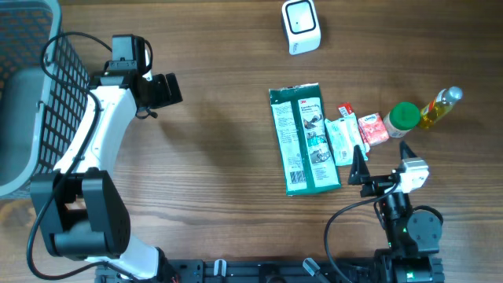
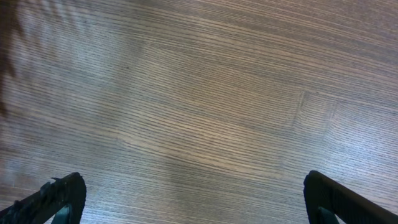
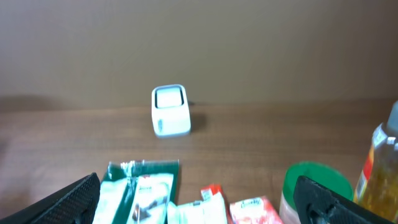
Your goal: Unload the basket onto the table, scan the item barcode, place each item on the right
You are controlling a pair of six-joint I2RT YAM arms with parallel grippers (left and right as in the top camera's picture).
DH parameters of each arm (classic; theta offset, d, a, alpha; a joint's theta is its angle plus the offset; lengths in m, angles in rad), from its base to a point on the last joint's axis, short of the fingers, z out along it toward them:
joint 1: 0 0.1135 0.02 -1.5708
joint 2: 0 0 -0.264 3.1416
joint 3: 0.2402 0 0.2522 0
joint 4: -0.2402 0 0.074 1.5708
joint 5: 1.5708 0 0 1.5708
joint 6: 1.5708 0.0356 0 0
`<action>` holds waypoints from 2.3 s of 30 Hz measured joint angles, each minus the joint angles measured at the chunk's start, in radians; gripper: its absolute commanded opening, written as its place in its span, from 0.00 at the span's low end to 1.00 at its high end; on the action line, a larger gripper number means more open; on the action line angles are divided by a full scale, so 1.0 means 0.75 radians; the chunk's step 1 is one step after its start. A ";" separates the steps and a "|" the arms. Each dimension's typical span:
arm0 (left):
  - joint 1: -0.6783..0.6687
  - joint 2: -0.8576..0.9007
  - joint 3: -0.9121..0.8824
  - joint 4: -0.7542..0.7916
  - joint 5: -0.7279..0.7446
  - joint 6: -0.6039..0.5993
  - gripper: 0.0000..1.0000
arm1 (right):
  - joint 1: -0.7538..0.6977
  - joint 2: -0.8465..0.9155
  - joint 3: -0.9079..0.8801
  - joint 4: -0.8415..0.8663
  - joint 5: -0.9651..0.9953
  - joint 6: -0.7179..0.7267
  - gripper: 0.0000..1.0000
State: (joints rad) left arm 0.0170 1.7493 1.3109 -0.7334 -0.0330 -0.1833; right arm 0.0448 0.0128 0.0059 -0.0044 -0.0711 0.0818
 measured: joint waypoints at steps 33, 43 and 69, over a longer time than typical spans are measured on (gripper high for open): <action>-0.109 -0.802 -0.003 0.004 -0.001 0.000 1.00 | 0.000 0.001 0.000 0.005 0.000 -0.022 1.00; -0.104 -1.638 -0.018 0.010 0.000 0.000 1.00 | -0.001 0.000 0.000 0.005 0.000 -0.022 1.00; -0.027 -2.315 -1.513 1.556 0.032 0.009 1.00 | -0.001 0.000 0.000 0.005 0.000 -0.022 1.00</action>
State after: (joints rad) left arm -0.0032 0.0128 0.1764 0.4335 -0.0093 -0.1764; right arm 0.0444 0.0128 0.0059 -0.0006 -0.0711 0.0650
